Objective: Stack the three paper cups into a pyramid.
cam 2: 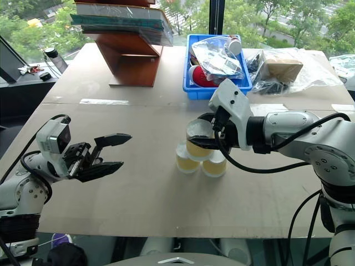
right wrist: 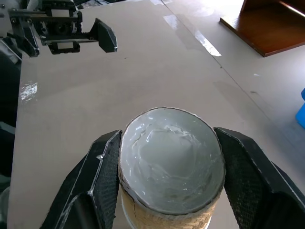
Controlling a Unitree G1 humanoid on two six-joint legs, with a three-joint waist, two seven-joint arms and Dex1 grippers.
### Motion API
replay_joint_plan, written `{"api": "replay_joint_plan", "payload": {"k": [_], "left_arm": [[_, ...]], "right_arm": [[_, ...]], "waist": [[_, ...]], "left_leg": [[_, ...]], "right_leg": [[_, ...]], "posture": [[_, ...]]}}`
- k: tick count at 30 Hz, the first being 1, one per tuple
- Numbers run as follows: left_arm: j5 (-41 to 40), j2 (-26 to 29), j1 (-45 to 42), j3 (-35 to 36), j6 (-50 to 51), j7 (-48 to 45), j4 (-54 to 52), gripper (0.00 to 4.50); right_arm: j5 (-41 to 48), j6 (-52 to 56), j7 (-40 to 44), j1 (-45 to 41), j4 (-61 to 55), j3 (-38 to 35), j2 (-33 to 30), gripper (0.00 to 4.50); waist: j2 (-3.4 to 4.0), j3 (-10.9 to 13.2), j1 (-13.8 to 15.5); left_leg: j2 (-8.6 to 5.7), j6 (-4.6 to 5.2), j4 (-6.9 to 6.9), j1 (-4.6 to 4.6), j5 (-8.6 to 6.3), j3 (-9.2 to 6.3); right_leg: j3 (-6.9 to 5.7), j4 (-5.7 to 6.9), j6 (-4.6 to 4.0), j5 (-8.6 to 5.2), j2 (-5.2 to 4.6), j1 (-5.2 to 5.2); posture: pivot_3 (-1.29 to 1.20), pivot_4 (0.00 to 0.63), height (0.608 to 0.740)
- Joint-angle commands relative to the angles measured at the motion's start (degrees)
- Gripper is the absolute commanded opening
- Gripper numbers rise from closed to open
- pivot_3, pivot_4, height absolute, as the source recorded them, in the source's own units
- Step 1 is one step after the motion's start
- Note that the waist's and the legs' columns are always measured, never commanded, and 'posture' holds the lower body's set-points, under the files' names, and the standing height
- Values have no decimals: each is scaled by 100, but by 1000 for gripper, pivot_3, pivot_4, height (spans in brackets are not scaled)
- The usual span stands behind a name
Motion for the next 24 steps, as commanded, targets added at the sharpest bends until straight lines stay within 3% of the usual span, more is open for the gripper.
{"api": "replay_joint_plan", "payload": {"k": [1, 13, 18, 24], "left_arm": [[-156, -31, -132, 120, 14, 125, -249, 4500], [-117, -48, -101, 102, -2, 98, -302, 4500], [-99, -58, -82, 98, -25, 66, -264, 4500], [-121, -143, -139, 112, -17, 146, -207, 4500]], "right_arm": [[-52, -100, 67, -15, -163, -91, -10, 2731], [-305, -118, 278, 4, -165, -11, -20, 2731], [-263, -99, 322, -67, -161, -170, -56, 4461], [-172, -508, 293, 61, -449, -846, -173, 4461]], "waist": [[0, 0, 0], [0, 0, -1], [0, 0, -1], [0, 1, 3]], "left_leg": [[0, 0, 0, 0, 0, 0], [-2, 0, 0, 1, 0, 1], [-2, 0, 0, 1, 0, 0], [-1, 0, 0, 0, 0, 1]], "right_leg": [[0, 0, 0, 0, 0, 0], [1, 0, 0, 0, 1, 0], [0, 0, 0, 0, 2, 0], [0, -1, 0, 0, 1, 0]], "posture": [[0, 150, 740], [0, 150, 740], [0, 150, 740], [0, 150, 740]]}}
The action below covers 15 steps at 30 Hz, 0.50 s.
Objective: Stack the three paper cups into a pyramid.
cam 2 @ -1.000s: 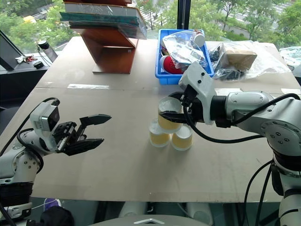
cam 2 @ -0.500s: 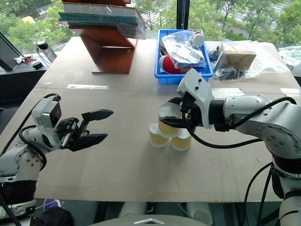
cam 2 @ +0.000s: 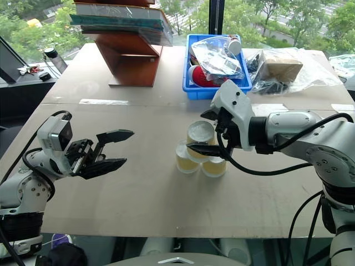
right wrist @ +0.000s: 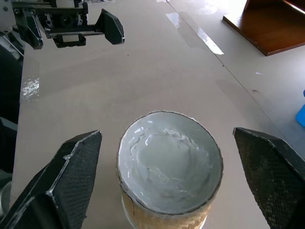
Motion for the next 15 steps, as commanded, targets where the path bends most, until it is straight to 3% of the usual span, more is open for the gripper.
{"api": "replay_joint_plan", "payload": {"k": [1, 7, 15], "left_arm": [[-121, -88, -87, 108, -38, 78, -37, 4500], [-219, -282, -385, 85, 84, 300, 34, 4500], [25, -409, -401, -77, 199, 939, -140, 4500]], "right_arm": [[-96, -643, -1, 124, -468, -728, -58, 4461], [699, -1268, -371, 965, -891, -2067, 90, 4461], [437, -2174, 758, 4191, -1527, -3974, 95, 4461]], "waist": [[0, 0, 10], [-4, 0, 30], [-8, -3, 44]], "left_leg": [[0, 0, 0, 0, 0, -1], [-3, 0, 1, -2, 0, -5], [-5, 0, -3, 1, 0, -6]], "right_leg": [[-1, 0, 0, 0, 0, 0], [-4, -1, 1, 0, 0, 4], [-2, -10, 2, 1, 2, 12]], "posture": [[0, 150, 740], [0, 150, 740], [0, 150, 740]]}}
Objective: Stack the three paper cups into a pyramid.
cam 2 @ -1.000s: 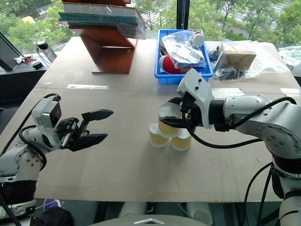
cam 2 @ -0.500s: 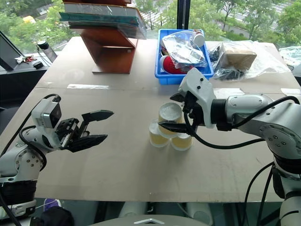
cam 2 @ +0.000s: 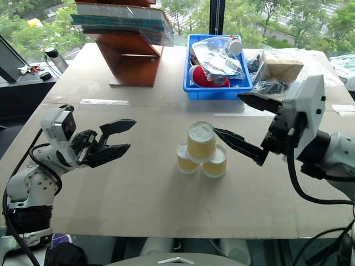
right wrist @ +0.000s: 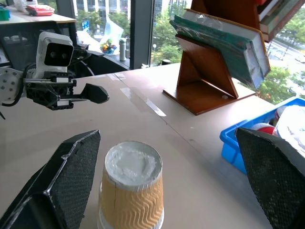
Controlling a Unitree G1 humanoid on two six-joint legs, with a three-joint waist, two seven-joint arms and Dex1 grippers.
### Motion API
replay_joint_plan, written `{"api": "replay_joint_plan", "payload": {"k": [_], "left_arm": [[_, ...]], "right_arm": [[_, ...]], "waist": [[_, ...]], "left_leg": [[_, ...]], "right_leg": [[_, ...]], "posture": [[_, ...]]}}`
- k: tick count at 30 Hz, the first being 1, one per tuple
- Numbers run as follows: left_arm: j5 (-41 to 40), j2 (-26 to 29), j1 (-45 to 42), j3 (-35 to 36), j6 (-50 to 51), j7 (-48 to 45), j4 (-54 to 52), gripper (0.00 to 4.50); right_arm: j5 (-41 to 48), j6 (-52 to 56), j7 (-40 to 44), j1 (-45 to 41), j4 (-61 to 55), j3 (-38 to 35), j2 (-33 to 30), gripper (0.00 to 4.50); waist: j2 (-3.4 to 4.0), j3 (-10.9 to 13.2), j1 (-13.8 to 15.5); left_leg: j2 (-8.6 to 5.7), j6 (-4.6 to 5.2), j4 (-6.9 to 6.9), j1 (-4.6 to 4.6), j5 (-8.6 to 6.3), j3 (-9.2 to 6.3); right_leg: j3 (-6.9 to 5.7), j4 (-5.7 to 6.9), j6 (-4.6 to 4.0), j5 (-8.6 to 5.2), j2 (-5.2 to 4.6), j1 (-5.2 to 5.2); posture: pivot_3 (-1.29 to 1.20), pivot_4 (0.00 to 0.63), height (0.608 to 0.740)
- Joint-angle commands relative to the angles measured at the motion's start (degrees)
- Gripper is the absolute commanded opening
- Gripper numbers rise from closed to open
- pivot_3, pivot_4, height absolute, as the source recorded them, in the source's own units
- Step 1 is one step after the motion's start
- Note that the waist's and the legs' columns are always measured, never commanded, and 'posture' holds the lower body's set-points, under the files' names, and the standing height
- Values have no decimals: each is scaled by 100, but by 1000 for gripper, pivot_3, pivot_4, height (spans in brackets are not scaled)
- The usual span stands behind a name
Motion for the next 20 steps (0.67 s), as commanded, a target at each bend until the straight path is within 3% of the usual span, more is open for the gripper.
{"api": "replay_joint_plan", "payload": {"k": [1, 8, 12, 20], "left_arm": [[211, -48, 98, -56, -88, 375, -272, 4500], [744, 88, 360, -103, -366, 648, -215, 4500], [1121, 296, 527, -197, -572, 517, -43, 4500], [1764, 630, 833, -368, -1142, 166, 422, 4500]], "right_arm": [[-365, -654, 799, 1304, -236, -954, 154, 4461], [-1596, -1920, 2257, 3669, 181, -1525, 674, 4461], [-2232, -2576, 2891, 4547, 633, -1650, 816, 4461], [-2745, -3431, 3428, 5193, 1256, -1751, 949, 4461]], "waist": [[-2, -1, 19], [-2, -3, -9], [-2, -3, -10], [-1, -4, -4]], "left_leg": [[0, 0, 0, 0, 0, -5], [-1, 0, 1, 13, 0, 2], [-2, 0, 1, 23, 0, 7], [0, 0, 0, 30, 0, 12]], "right_leg": [[0, -3, 0, 0, 1, 4], [4, -3, 2, 1, 7, 9], [9, -3, 1, 0, 9, 15], [12, -4, -1, -2, 8, 18]], "posture": [[0, 150, 740], [0, 150, 740], [0, 150, 740], [0, 150, 740]]}}
